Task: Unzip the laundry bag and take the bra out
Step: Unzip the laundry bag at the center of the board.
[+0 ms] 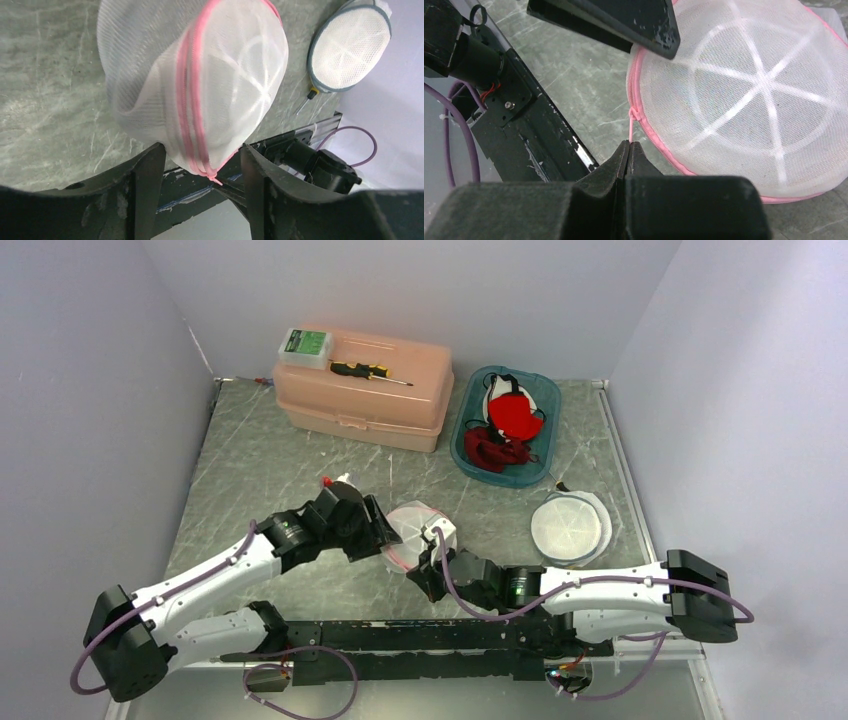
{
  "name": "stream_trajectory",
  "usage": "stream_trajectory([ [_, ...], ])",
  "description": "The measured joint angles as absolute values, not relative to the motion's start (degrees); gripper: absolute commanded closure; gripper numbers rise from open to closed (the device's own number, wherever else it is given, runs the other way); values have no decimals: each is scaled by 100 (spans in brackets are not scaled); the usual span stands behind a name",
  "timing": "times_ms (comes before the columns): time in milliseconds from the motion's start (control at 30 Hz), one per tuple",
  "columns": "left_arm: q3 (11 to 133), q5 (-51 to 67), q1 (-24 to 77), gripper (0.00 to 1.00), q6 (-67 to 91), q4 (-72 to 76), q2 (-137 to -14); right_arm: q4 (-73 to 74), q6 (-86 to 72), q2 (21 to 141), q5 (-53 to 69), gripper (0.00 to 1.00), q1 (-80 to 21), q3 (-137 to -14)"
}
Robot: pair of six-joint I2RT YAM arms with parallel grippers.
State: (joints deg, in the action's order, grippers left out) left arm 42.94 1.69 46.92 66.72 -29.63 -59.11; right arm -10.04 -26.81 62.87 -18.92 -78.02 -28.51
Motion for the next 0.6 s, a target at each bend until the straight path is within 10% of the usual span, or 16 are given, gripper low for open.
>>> stream_trajectory([
  [333,4298,150,4449,81,6521,-2790,-5977,-814,-2816,6123,-1909,100,-7804,-2764],
  [500,4283,176,4399,31,6460,-2705,-5990,-679,-2917,5972,-1925,100,-7802,-2683],
  [600,4283,213,4381,18,6427,-2685,-5990,-639,-2943,5935,-1933,100,-7804,-2648],
])
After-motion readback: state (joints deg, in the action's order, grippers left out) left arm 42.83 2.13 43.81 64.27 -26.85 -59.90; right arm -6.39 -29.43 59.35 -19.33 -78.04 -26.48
